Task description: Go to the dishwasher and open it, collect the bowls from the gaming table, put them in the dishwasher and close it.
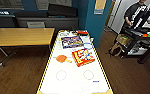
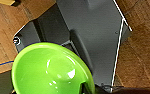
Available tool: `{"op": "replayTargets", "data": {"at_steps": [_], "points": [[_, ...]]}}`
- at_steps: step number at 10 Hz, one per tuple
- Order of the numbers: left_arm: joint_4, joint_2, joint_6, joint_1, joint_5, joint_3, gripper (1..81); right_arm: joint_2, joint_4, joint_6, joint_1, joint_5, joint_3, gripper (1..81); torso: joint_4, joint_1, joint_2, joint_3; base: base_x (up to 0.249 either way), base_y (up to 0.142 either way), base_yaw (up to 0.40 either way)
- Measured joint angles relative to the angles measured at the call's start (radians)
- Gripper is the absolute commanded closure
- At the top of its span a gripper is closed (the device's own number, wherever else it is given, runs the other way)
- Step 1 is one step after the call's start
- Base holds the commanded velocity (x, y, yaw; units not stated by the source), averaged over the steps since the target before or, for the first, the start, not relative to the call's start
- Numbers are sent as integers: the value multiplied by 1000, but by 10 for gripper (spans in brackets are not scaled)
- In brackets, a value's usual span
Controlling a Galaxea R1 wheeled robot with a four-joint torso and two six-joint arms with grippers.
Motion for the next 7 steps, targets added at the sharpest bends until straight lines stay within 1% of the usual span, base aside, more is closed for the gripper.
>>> {"op": "replayTargets", "data": {"at_steps": [3,7], "points": [[14,79,0,80,-48,-182,811,31,-20,0,-17,-1,-35,811,0,0,0,40,0,0,0],[32,228,0,163,-99,-394,811,63,-69,-2,-39,-2,-88,811,0,-2,-2,47,0,0,0]]}}
